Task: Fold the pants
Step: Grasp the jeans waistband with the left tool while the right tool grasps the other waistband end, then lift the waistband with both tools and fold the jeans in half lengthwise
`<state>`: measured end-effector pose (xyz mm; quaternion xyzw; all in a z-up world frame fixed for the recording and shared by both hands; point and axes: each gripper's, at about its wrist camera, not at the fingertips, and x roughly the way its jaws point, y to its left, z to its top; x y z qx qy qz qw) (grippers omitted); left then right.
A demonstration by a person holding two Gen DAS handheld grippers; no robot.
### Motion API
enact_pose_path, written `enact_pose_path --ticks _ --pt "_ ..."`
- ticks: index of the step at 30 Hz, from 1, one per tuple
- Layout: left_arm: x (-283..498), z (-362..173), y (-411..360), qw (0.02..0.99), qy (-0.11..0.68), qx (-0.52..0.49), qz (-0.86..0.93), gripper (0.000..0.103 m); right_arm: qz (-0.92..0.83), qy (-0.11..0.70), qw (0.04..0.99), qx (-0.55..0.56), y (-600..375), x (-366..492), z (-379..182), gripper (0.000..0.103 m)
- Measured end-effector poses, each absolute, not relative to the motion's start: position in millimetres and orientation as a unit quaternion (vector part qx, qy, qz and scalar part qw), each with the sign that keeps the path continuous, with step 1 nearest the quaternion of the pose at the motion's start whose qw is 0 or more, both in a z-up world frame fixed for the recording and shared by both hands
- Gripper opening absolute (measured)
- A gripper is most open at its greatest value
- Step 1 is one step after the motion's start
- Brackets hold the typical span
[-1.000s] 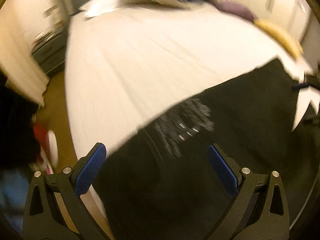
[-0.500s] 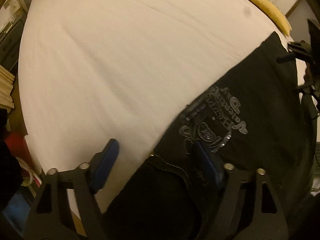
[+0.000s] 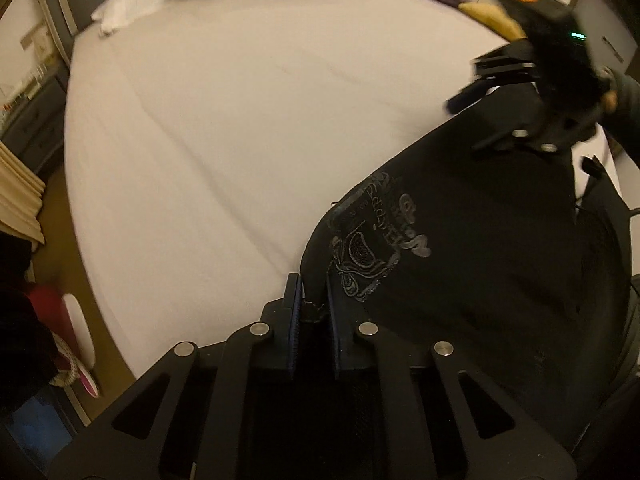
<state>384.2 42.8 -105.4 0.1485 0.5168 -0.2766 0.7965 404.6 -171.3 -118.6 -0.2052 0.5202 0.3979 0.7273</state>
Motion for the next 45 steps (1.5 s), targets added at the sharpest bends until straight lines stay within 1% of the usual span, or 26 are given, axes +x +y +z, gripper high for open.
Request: enact_pose_path --ticks 3,5,7,9,11,12,13,14,15,16,17,21,25,29,35,40,45 --pt "369.3 -91.1 43.2 0.812 0.489 0.152 -0.279 0.011 0.401 0.530 0.714 -0.220 -156.8 413.1 -124.3 0.059" --pt "360.1 -83.1 55.3 0.816 0.481 0.158 -0.280 0.011 0.401 0.537 0.704 -0.234 -149.1 417.0 -130.0 0.055" --pt "351.5 -82.7 49.7 0.818 0.473 0.165 -0.284 0.011 0.401 0.542 0.699 -0.239 -142.0 421.2 -133.0 0.054" --pt "342.0 -81.3 47.0 0.818 0.471 0.164 -0.286 0.011 0.403 0.545 0.696 -0.239 -135.5 425.6 -134.0 0.051" --pt "349.9 -77.3 51.8 0.819 0.469 0.162 -0.288 0.011 0.407 0.546 0.692 -0.238 -128.7 427.9 -133.2 0.040" --pt "349.9 -76.4 52.8 0.819 0.469 0.162 -0.288 0.011 0.411 0.547 0.689 -0.239 -130.9 425.7 -132.9 0.036" --pt "349.8 -74.4 52.1 0.819 0.468 0.162 -0.289 0.011 0.412 0.548 0.687 -0.241 -128.2 425.3 -132.6 0.028" --pt "343.4 -66.1 57.2 0.819 0.468 0.161 -0.290 0.011 0.412 0.548 0.686 -0.244 -124.6 425.0 -132.1 0.023" --pt "341.9 -65.5 56.9 0.819 0.467 0.162 -0.290 0.011 0.411 0.548 0.687 -0.242 -122.5 424.5 -131.7 0.021" --pt "339.9 -66.9 57.2 0.819 0.467 0.164 -0.290 0.011 0.413 0.549 0.687 -0.236 -121.2 425.2 -130.2 0.012" --pt "337.5 -68.2 58.2 0.820 0.467 0.162 -0.290 0.011 0.413 0.548 0.690 -0.228 -119.5 425.8 -127.5 0.010" --pt "334.0 -71.0 63.8 0.822 0.464 0.157 -0.289 0.011 0.405 0.548 0.704 -0.199 -123.6 417.2 -122.7 0.007" --pt "325.9 -63.1 61.5 0.827 0.457 0.155 -0.289 0.011 0.386 0.548 0.724 -0.163 -129.9 408.9 -111.5 0.005" --pt "312.2 -55.2 62.1 0.830 0.452 0.152 -0.289 0.011 0.366 0.550 0.739 -0.132 -138.4 395.0 -111.4 0.005" --pt "276.3 -47.8 54.2 0.827 0.453 0.159 -0.292 0.011 0.334 0.580 0.739 -0.081 -134.2 367.4 -107.6 0.005" --pt "236.8 -50.0 46.3 0.824 0.458 0.158 -0.293 0.010 0.316 0.601 0.733 -0.036 -159.0 356.7 -96.9 0.005" --pt "201.0 -57.2 43.3 0.819 0.466 0.162 -0.292 0.010 0.304 0.614 0.728 0.001 -158.7 324.6 -106.8 0.005"
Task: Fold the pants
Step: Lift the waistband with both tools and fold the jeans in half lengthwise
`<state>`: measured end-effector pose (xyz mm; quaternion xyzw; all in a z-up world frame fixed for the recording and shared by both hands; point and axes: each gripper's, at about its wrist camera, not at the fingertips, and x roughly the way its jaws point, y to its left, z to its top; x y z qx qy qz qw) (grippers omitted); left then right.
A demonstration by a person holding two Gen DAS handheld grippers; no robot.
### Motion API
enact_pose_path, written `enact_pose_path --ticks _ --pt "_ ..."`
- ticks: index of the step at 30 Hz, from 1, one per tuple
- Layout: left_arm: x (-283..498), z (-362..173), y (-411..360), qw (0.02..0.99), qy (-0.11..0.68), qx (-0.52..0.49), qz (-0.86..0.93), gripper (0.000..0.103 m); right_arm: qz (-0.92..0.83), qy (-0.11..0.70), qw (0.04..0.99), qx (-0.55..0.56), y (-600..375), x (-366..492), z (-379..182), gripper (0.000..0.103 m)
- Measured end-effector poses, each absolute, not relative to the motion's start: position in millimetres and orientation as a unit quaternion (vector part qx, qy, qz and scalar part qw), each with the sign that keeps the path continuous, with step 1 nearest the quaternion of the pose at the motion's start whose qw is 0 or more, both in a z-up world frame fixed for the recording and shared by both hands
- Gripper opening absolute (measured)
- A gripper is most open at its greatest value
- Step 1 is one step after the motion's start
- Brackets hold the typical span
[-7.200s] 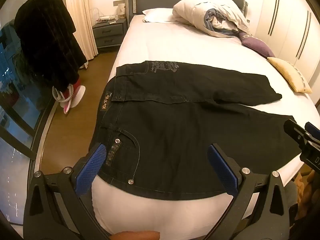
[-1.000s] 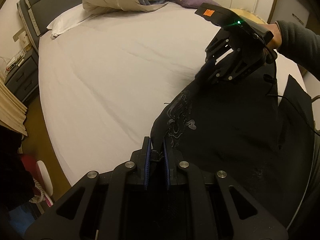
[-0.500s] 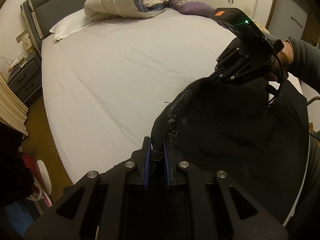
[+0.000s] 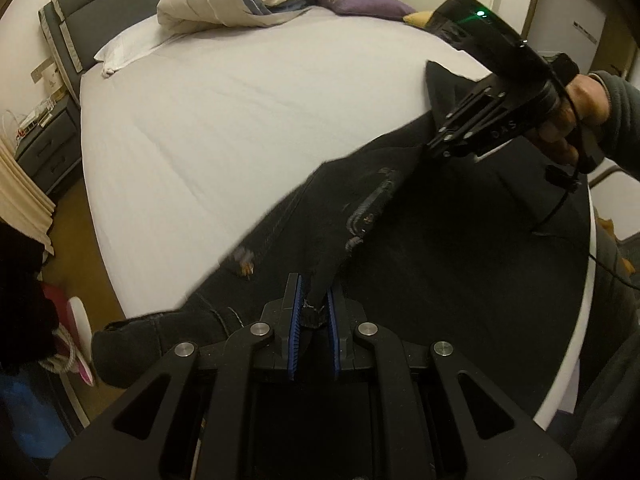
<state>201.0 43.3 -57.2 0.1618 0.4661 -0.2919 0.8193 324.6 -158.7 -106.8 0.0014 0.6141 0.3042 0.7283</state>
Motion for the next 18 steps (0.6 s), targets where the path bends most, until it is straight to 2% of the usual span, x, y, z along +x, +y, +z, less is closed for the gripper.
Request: enact_pose_path --ticks 7,13,18 --pt "145.7 -76.9 36.3 0.795 0.485 0.186 -0.313 0.008 0.302 0.623 0.720 0.051 -158.2 278.5 -115.7 0.005" --pt "117.2 -90.8 25.8 0.779 0.493 0.209 -0.326 0.007 0.293 0.616 0.731 -0.005 -113.2 250.9 -113.2 0.005" --pt "100.3 -88.8 22.9 0.778 0.488 0.214 -0.334 0.007 0.274 0.594 0.749 -0.101 -76.1 217.0 -104.8 0.005"
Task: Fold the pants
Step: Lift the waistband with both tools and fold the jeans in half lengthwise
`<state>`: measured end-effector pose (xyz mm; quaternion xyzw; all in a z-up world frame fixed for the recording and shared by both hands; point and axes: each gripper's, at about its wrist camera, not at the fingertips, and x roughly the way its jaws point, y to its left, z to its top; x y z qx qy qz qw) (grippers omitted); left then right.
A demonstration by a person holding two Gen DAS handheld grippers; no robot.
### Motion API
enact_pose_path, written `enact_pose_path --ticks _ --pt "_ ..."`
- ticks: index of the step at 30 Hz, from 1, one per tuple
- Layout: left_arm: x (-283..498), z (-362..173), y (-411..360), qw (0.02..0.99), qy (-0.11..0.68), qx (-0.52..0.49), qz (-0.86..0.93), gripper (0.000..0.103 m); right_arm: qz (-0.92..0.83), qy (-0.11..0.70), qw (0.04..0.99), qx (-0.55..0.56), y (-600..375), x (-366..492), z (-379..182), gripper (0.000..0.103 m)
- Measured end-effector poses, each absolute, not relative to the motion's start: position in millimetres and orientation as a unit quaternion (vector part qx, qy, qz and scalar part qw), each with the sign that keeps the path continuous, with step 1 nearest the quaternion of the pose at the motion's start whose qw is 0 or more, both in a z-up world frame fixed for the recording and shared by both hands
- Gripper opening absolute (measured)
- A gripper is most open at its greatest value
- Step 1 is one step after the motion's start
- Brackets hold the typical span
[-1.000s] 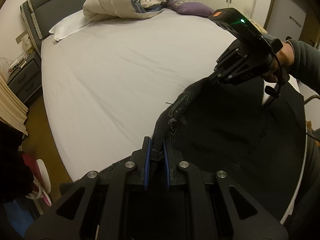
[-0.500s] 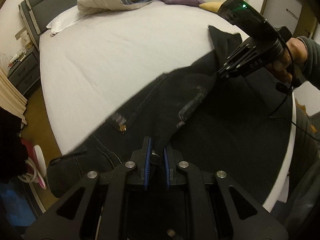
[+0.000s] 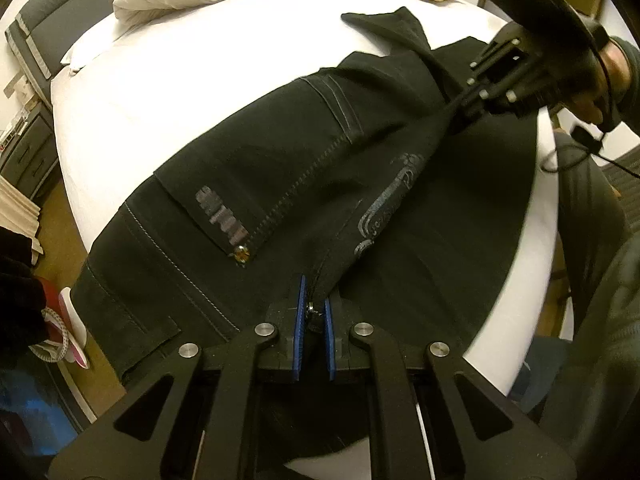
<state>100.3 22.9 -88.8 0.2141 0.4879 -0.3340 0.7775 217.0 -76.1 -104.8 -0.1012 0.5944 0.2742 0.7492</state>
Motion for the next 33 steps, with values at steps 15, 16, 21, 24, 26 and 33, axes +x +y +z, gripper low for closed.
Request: enact_pose_path --ticks 15,16,21,24,26,33 --pt "67.2 -86.9 14.4 0.764 0.490 0.218 -0.359 0.007 0.255 0.573 0.765 -0.148 -22.0 190.2 -131.7 0.005" --pt "68.8 -86.8 16.3 0.764 0.491 0.215 -0.359 0.007 0.254 0.572 0.765 -0.154 -18.7 188.5 -132.3 0.005" --pt "78.7 -82.4 44.7 0.765 0.491 0.208 -0.361 0.007 0.244 0.562 0.769 -0.180 4.8 179.0 -139.5 0.005" --pt "75.0 -80.5 47.2 0.766 0.490 0.207 -0.361 0.007 0.237 0.556 0.776 -0.184 10.3 177.8 -137.3 0.005" --pt "72.4 -77.5 49.4 0.771 0.483 0.212 -0.357 0.007 0.230 0.542 0.784 -0.195 16.1 177.5 -129.6 0.005" --pt "64.6 -97.6 48.5 0.778 0.482 0.202 -0.348 0.007 0.227 0.534 0.780 -0.235 12.7 176.7 -133.3 0.005"
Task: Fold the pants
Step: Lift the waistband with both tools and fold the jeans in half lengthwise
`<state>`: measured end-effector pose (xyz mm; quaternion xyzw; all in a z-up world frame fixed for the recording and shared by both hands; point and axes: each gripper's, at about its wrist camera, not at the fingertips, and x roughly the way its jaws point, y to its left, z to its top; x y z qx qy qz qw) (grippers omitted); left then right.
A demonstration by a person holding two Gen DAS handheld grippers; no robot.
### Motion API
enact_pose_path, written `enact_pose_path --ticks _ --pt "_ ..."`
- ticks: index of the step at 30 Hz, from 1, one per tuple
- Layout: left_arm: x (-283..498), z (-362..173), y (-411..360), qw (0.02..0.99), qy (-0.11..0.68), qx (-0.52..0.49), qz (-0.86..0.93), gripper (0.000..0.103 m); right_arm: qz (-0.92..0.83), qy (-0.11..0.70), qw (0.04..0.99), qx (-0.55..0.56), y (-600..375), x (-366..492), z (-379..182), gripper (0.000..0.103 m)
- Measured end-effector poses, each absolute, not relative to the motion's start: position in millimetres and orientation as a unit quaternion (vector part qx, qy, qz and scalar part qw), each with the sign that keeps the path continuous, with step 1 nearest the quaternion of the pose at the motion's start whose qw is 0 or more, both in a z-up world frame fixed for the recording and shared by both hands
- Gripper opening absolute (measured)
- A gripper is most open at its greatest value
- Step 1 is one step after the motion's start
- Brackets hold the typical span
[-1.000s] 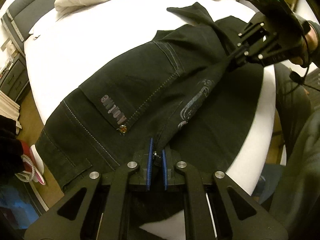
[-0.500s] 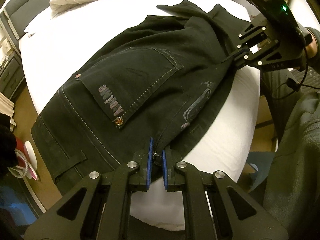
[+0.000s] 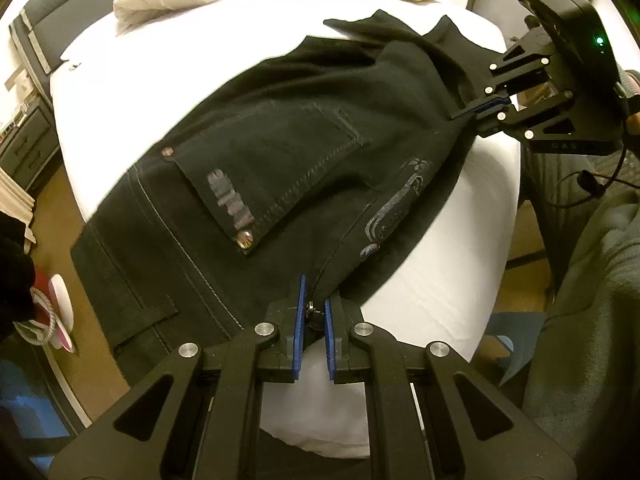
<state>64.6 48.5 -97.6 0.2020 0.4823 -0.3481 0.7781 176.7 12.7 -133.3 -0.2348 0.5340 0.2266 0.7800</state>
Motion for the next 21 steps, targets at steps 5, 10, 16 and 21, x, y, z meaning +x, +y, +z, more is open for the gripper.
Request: enact_pose_path --ticks 5,10,16,21 --pt "61.4 -114.5 43.9 0.776 0.482 0.212 -0.347 0.008 0.224 0.538 0.778 -0.233 10.9 181.5 -142.5 0.006" --pt "57.3 -113.2 44.8 0.782 0.472 0.222 -0.341 0.011 0.233 0.536 0.776 -0.237 15.1 187.7 -139.4 0.009" --pt "60.5 -110.7 56.4 0.786 0.492 0.191 -0.321 0.027 0.229 0.535 0.778 -0.236 15.0 188.9 -149.5 0.012" --pt "54.5 -82.6 83.5 0.812 0.488 0.151 -0.281 0.092 0.223 0.536 0.784 -0.220 15.0 196.3 -147.3 0.012"
